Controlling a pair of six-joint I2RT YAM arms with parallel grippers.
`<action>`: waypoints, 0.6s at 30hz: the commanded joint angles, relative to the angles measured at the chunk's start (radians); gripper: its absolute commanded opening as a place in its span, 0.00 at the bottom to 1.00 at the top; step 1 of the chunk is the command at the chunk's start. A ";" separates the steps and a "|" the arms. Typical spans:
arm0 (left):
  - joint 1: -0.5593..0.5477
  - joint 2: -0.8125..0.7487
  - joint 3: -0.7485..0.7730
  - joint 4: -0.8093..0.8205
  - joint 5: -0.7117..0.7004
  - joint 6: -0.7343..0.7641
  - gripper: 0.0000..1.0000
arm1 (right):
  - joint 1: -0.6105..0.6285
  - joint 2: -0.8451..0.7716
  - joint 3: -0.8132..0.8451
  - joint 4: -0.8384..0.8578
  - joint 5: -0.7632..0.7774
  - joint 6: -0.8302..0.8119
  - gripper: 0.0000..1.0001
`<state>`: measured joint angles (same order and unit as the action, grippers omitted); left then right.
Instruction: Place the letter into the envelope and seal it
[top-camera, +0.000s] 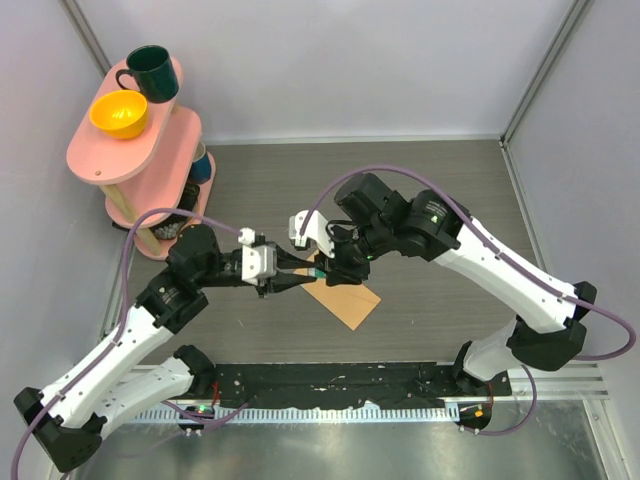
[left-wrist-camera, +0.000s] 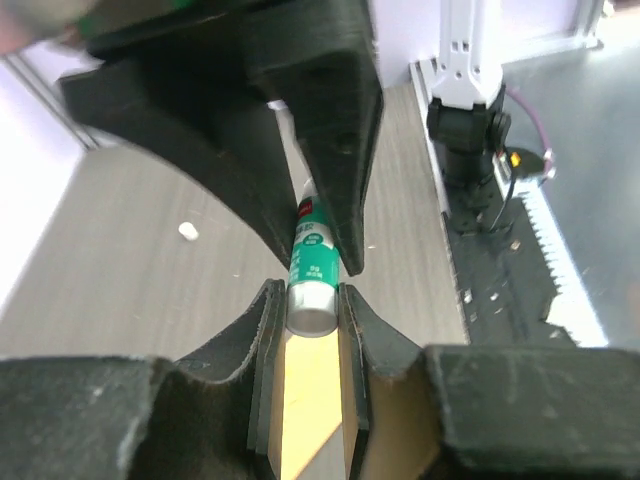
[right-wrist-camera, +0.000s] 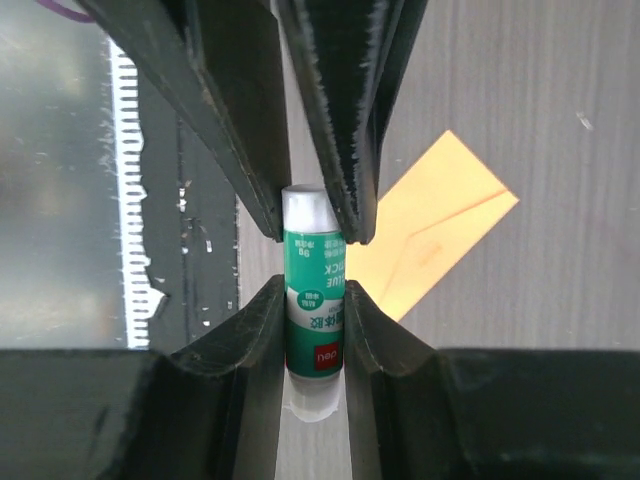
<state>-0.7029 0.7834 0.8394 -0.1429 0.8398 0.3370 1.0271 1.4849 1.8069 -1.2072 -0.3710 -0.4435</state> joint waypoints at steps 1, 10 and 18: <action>-0.003 0.039 0.062 0.207 -0.123 -0.506 0.00 | 0.002 -0.061 -0.007 0.144 0.078 -0.057 0.01; 0.009 0.163 0.090 0.173 -0.229 -1.070 0.00 | 0.054 -0.103 -0.078 0.245 0.256 -0.153 0.01; 0.121 0.298 -0.008 0.307 -0.107 -1.604 0.00 | 0.157 -0.202 -0.236 0.429 0.530 -0.319 0.01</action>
<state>-0.6357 1.0084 0.8928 -0.0093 0.7033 -0.8593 1.1233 1.3350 1.6169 -1.0454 0.0494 -0.6720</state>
